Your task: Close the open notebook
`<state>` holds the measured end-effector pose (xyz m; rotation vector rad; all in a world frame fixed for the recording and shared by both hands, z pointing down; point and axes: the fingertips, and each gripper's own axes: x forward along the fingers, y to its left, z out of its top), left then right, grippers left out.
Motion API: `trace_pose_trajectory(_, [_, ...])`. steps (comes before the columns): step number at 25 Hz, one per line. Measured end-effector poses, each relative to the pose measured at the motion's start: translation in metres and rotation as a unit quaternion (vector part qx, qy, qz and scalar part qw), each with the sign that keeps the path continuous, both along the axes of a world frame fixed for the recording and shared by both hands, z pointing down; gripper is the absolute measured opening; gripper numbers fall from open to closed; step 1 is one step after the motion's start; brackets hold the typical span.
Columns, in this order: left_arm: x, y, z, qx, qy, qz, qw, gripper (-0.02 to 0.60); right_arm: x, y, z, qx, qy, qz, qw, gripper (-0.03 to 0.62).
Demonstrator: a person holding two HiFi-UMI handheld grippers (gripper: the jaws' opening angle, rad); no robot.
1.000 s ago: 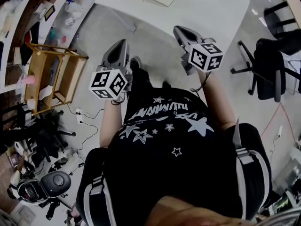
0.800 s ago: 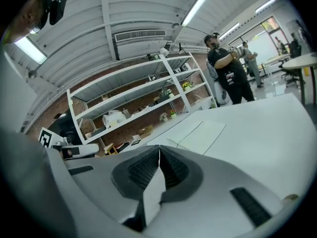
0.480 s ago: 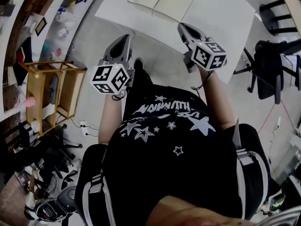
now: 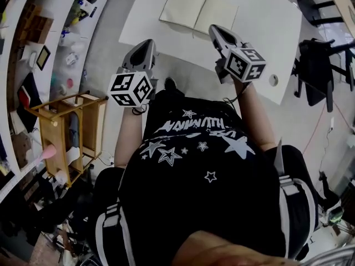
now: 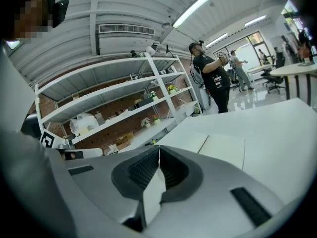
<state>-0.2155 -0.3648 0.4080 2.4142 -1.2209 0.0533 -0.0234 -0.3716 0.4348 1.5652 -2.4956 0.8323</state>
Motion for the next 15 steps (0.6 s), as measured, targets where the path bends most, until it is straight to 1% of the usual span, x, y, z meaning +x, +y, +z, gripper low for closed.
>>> trace_pose_trajectory(4, [-0.014,-0.035,0.009,-0.011,-0.003,0.021,0.9997,0.011,-0.030,-0.028,0.004,-0.002,0.018,0.007,1.000,0.009])
trace_pose_trajectory(7, [-0.011,-0.051,0.014,-0.011,-0.017,0.059,0.9980,0.011,-0.040,-0.040,-0.004,0.002,0.018,0.032,0.999,0.009])
trace_pose_trajectory(10, [-0.003,-0.065,0.020,-0.009,-0.030,0.088,0.9956,0.012,-0.040,-0.042,0.005,-0.007,0.023,0.040,0.999,0.009])
trace_pose_trajectory(15, [0.016,-0.073,0.025,-0.017,-0.036,0.098,0.9943,0.011,-0.017,-0.034,0.014,-0.019,0.021,0.056,0.998,0.009])
